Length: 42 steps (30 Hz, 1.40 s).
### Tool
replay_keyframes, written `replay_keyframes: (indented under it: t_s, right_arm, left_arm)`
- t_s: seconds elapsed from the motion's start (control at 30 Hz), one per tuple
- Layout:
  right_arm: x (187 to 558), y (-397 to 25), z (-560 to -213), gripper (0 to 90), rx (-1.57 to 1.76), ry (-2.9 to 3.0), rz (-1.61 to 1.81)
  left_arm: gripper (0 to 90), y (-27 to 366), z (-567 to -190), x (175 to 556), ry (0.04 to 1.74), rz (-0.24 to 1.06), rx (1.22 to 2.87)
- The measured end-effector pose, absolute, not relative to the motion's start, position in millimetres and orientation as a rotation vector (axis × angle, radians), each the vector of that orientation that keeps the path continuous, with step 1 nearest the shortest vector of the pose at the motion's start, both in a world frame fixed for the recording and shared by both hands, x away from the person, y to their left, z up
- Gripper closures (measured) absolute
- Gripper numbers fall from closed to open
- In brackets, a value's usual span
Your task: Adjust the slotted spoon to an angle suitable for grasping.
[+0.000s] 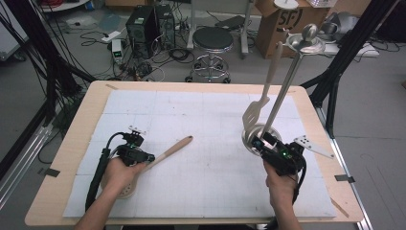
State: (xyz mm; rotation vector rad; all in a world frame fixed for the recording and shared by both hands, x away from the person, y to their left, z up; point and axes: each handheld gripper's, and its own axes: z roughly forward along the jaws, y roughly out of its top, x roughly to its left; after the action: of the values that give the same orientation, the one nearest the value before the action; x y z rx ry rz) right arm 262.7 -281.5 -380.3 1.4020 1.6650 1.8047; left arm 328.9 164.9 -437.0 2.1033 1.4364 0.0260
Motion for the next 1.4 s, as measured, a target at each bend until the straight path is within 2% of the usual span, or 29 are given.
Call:
replay_keyframes:
  t_s: [0.23, 0.4, 0.53, 0.73, 1.03, 1.33, 1.4]
  right_arm:
    - [261.6, -282.2, -382.6, 33.3, 1.414, 1.673, 1.807]
    - [261.0, -282.7, -384.5, 33.4, 1.417, 1.673, 1.803]
    - [261.8, -281.2, -385.2, 33.5, 1.421, 1.672, 1.805]
    - [260.0, -277.8, -385.6, 33.6, 1.417, 1.684, 1.801]
    - [258.6, -280.6, -386.8, 33.5, 1.42, 1.674, 1.798]
    - [258.2, -280.4, -388.0, 33.6, 1.421, 1.676, 1.798]
    - [257.2, -280.2, -387.8, 33.6, 1.423, 1.677, 1.796]
  left_arm:
    - [90.0, 136.5, -436.7, 321.6, 1.341, 0.018, 2.152]
    - [90.0, 129.7, -422.7, 314.7, 1.269, 0.062, 2.068]
    - [90.0, 113.6, -416.0, 304.6, 1.165, -0.014, 2.041]
    - [90.0, 78.5, -424.8, 294.3, 1.068, -0.086, 2.115]
    - [90.0, 60.6, -441.8, 303.4, 1.118, -0.02, 2.193]
    - [90.0, 61.6, -438.8, 330.1, 1.181, 0.078, 2.197]
    - [90.0, 67.8, -439.5, 338.4, 1.22, 0.066, 2.159]
